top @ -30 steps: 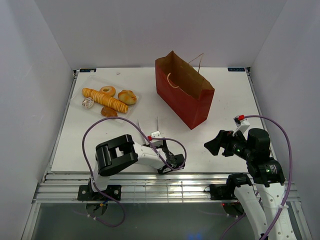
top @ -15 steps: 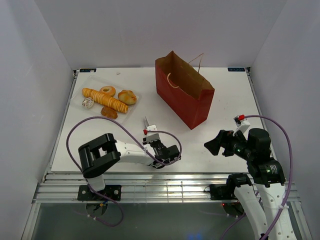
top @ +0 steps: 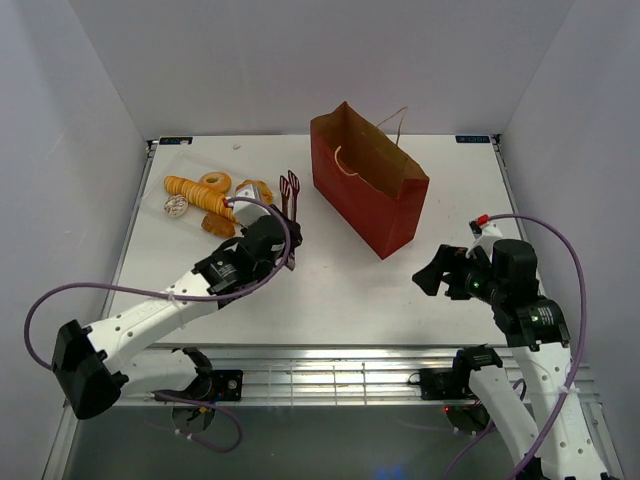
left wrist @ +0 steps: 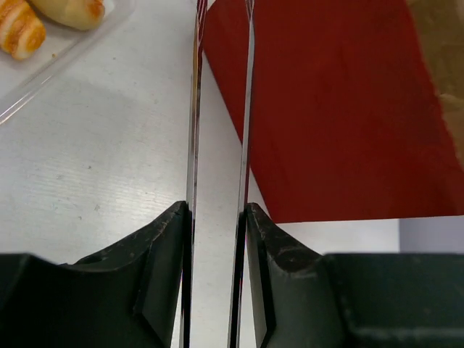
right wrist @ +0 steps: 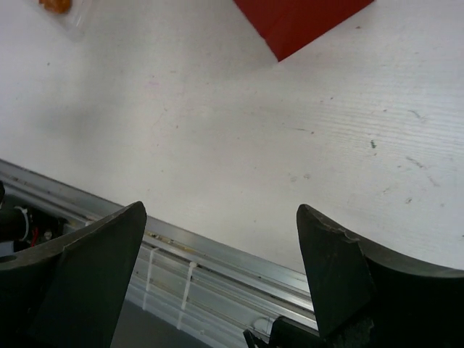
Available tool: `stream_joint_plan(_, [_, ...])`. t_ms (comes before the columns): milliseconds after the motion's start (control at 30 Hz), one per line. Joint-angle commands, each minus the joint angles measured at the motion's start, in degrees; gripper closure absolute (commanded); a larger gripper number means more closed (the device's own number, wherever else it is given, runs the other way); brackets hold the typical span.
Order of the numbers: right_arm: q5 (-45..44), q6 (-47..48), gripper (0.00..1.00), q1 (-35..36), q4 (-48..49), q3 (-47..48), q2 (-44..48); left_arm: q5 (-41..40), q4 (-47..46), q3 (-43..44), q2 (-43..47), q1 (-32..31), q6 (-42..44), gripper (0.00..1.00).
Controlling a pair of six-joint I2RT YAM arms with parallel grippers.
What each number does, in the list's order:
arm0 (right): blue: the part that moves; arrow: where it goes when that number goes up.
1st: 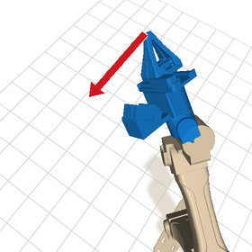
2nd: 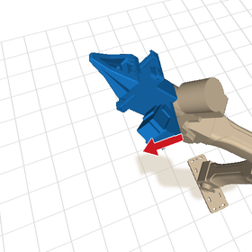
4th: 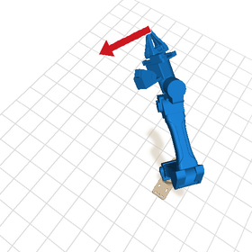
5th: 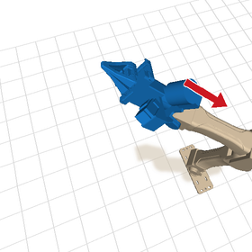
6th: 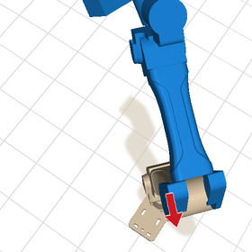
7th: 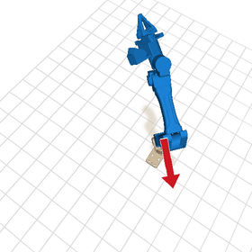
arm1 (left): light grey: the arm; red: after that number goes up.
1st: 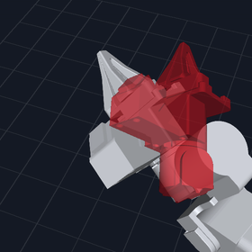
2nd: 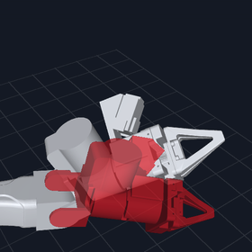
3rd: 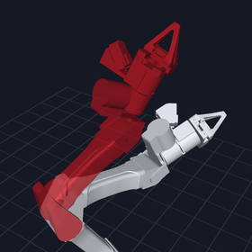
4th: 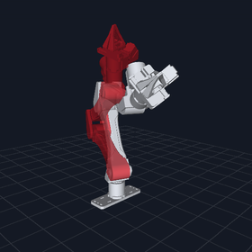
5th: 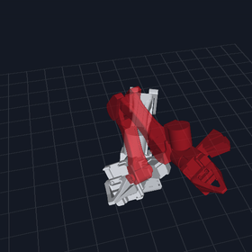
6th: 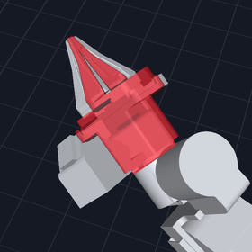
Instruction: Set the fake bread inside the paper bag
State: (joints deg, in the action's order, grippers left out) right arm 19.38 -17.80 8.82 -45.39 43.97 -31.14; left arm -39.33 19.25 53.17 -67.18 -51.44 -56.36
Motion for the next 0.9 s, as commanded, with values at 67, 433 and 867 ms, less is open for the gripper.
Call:
stream_joint_plan(67, [-14.17,1.63,0.1,0.32,1.44,11.81,-6.2,13.31,2.45,3.87,7.93,6.96,5.82,0.51])
stream_joint_plan(433, [-27.29,10.85,0.08,0.32,-3.48,40.12,-32.37,27.44,6.77,3.79,14.09,20.05,4.15,0.41])
stream_joint_plan(867, [-10.6,16.74,0.1,0.23,-3.39,61.92,-50.24,50.92,8.7,-0.52,19.28,48.09,3.98,0.41])
